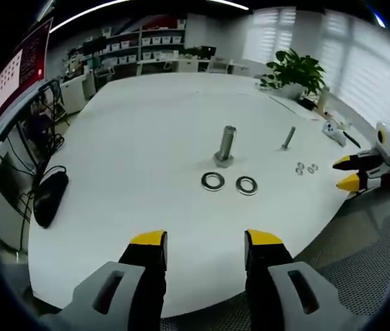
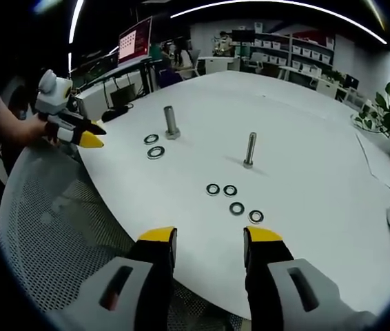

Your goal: Place the washer onto the threaded stud by aligning its center hole with the stud, sliding it down to the base, and recovering from edge contact or off-axis alignment until the washer reaches the visible bottom stop.

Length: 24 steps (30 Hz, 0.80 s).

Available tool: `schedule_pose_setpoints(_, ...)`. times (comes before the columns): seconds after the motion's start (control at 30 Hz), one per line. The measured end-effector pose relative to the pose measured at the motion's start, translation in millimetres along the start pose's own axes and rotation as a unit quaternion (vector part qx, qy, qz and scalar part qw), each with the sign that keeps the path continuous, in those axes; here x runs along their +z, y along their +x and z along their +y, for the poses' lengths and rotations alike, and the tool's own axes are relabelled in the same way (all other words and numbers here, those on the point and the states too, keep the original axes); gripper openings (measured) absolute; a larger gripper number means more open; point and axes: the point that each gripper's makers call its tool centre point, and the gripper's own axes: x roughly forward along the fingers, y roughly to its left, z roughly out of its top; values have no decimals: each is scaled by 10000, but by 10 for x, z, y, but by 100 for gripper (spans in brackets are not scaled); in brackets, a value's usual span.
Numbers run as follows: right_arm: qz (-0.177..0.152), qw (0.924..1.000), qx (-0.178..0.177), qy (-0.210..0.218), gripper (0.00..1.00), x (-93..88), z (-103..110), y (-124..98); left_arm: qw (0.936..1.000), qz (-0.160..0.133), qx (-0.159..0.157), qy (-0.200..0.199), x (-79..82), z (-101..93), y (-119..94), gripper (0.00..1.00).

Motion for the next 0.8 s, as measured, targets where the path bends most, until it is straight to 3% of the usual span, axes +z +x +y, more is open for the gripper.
schedule_pose_setpoints(0.57,151,9997,-157,117,43,-56,-77,-5,9981,606,30,-84,-148,55,43,44)
schedule_pose_setpoints(0.8,45,9996,-178,204,43,-23,-94,-17,9981,610,78,-20,98,192,121,45)
